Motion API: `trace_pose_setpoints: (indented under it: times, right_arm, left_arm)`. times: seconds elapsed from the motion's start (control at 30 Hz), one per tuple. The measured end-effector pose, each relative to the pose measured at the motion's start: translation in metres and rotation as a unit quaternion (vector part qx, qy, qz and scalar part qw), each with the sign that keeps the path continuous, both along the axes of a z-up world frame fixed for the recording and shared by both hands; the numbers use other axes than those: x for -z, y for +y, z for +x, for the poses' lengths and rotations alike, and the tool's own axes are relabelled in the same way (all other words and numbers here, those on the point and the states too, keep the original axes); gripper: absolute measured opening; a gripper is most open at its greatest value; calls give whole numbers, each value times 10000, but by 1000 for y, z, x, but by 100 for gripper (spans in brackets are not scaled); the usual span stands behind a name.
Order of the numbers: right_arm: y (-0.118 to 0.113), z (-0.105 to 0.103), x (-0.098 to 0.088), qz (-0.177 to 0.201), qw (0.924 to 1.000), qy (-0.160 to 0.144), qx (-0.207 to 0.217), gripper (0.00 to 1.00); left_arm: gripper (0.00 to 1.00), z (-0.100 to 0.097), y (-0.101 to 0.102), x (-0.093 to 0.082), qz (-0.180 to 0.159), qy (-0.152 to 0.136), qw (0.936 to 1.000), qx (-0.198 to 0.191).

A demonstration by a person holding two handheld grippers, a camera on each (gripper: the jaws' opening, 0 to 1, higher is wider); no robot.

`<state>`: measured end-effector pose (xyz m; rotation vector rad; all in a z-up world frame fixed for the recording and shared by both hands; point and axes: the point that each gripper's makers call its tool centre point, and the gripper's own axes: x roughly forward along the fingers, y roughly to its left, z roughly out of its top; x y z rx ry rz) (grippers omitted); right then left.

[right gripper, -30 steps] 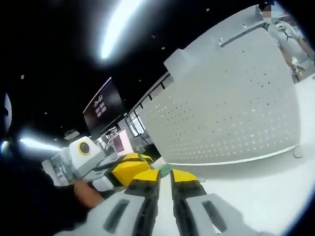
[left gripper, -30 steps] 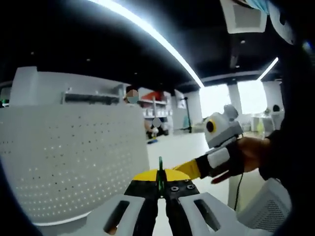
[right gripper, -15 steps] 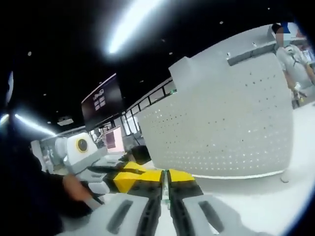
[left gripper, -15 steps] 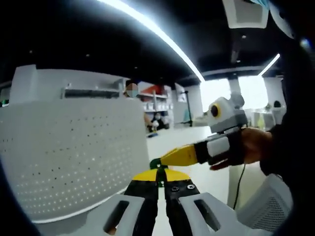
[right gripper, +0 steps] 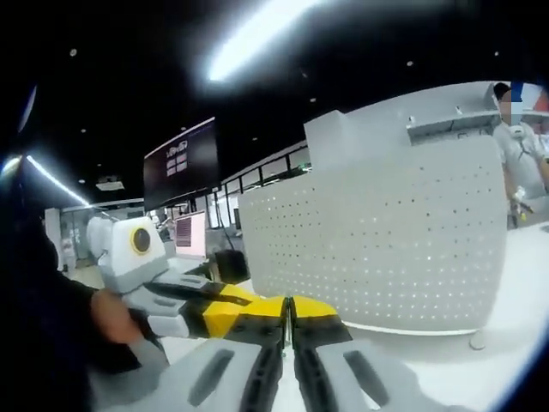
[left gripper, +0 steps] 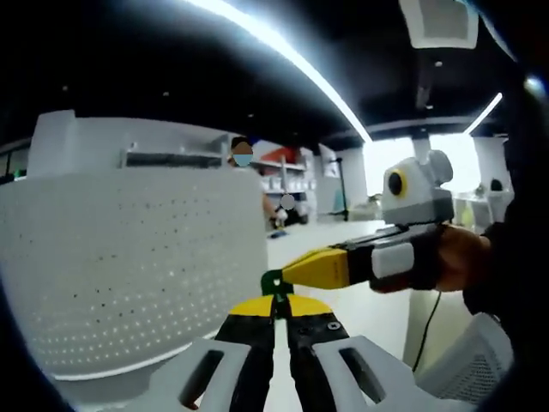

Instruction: Insert the hook assembly into the mounting plate slot until the hook locks in place.

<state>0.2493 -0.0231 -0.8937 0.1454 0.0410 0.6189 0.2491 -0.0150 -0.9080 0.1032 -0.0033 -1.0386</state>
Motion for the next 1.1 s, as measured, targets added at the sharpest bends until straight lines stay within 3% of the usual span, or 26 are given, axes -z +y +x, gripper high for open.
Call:
trace_pose_setpoints:
  times: [0.27, 0.67, 1.1]
  right_arm:
    - [6, 2, -1, 62, 9999, 43, -74, 0]
    - [14, 3, -1, -160, 9997, -42, -183, 0]
    - [17, 6, -1, -736, 9966, -331, -158, 19]
  left_arm:
    - [3, 4, 3, -3, 96, -231, 9996, -165]
    - [2, 6, 10, -2, 32, -194, 9995, -256]
    - [2, 26, 51, -8, -198, -125, 9960, -858]
